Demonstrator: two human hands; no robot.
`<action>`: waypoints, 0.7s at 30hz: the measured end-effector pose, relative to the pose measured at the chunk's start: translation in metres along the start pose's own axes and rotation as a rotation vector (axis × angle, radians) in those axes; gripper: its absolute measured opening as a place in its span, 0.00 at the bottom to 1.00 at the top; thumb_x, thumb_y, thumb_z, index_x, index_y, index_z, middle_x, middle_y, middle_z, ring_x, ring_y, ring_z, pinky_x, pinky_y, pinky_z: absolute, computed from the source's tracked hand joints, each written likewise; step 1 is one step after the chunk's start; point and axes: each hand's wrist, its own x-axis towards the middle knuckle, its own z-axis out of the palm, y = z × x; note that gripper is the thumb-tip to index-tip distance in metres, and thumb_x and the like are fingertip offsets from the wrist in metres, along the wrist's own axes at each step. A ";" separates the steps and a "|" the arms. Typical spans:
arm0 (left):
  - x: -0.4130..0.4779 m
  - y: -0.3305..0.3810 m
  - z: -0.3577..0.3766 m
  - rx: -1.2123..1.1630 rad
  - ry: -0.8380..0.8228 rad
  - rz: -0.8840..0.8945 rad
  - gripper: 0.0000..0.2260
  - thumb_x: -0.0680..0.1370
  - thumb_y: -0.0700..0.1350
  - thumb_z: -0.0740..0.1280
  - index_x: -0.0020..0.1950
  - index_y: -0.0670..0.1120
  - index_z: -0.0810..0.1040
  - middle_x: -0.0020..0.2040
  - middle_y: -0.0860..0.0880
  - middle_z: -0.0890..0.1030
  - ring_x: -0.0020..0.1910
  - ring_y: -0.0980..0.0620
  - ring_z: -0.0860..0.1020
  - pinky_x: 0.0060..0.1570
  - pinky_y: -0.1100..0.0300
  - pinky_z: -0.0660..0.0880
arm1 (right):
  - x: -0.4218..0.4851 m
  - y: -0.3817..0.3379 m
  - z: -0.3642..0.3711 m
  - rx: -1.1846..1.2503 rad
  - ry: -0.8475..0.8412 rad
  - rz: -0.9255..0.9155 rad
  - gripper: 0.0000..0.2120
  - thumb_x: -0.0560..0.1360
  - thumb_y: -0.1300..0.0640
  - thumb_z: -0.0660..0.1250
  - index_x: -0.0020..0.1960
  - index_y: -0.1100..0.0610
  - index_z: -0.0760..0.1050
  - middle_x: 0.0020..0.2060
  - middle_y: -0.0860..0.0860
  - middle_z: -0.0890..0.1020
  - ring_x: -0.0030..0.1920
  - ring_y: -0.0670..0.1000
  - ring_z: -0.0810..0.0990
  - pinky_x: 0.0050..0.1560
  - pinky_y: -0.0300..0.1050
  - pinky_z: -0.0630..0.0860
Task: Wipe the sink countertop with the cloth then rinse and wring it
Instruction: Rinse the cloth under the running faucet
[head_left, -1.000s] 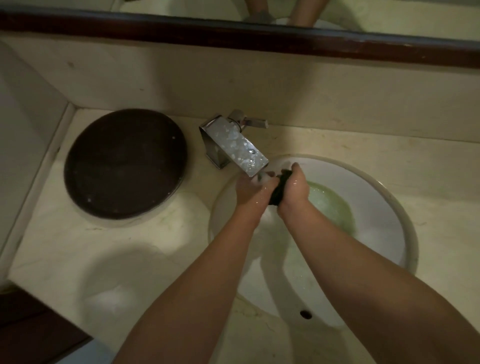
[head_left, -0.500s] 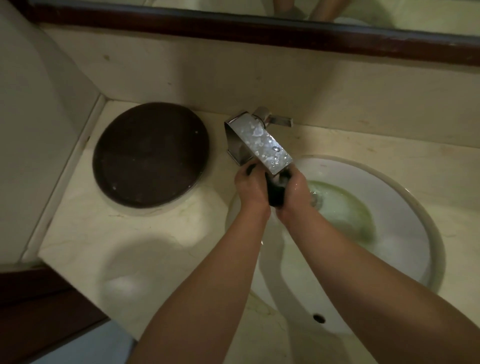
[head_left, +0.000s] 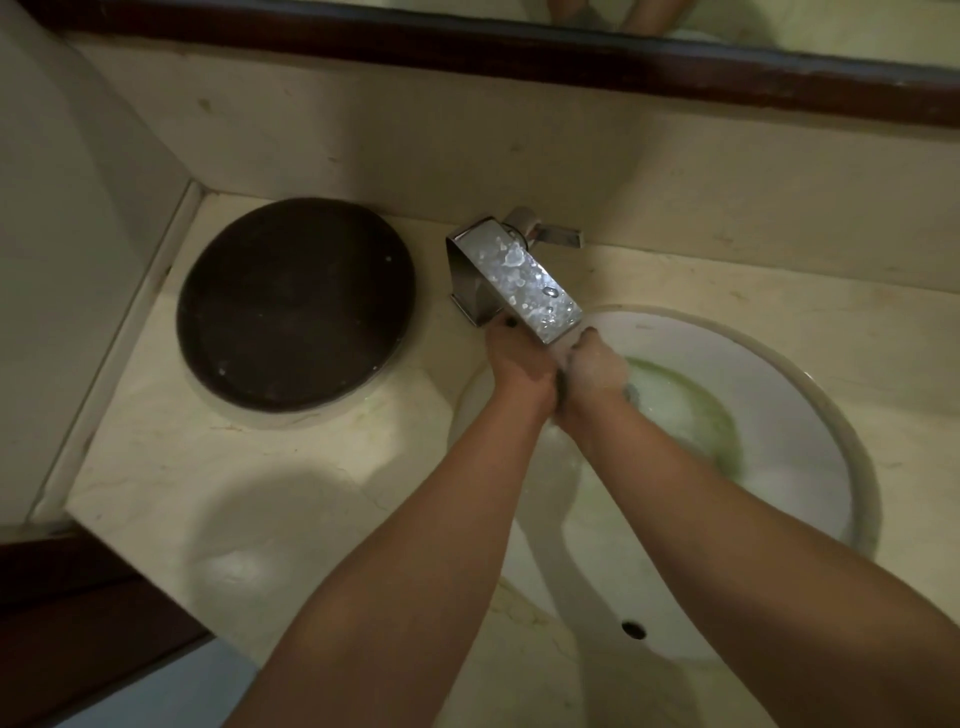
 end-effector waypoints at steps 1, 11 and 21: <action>-0.004 0.000 0.002 0.012 -0.043 -0.009 0.13 0.79 0.35 0.61 0.36 0.48 0.69 0.27 0.52 0.76 0.28 0.54 0.75 0.31 0.65 0.72 | 0.001 0.003 -0.003 0.083 -0.043 0.050 0.05 0.76 0.55 0.63 0.50 0.55 0.69 0.43 0.53 0.78 0.42 0.55 0.79 0.44 0.48 0.77; -0.022 -0.021 0.017 0.053 -0.160 -0.022 0.04 0.70 0.40 0.69 0.40 0.40 0.76 0.29 0.50 0.76 0.23 0.58 0.73 0.27 0.69 0.71 | 0.003 0.019 -0.029 0.147 0.072 0.002 0.16 0.68 0.51 0.60 0.23 0.54 0.69 0.22 0.51 0.72 0.30 0.54 0.70 0.32 0.46 0.66; 0.001 -0.019 0.010 -0.061 -0.177 -0.130 0.09 0.72 0.44 0.67 0.35 0.43 0.71 0.31 0.43 0.76 0.30 0.45 0.75 0.29 0.60 0.73 | -0.010 0.018 -0.025 0.320 0.073 -0.102 0.14 0.78 0.55 0.63 0.35 0.59 0.70 0.29 0.51 0.73 0.32 0.50 0.71 0.32 0.38 0.70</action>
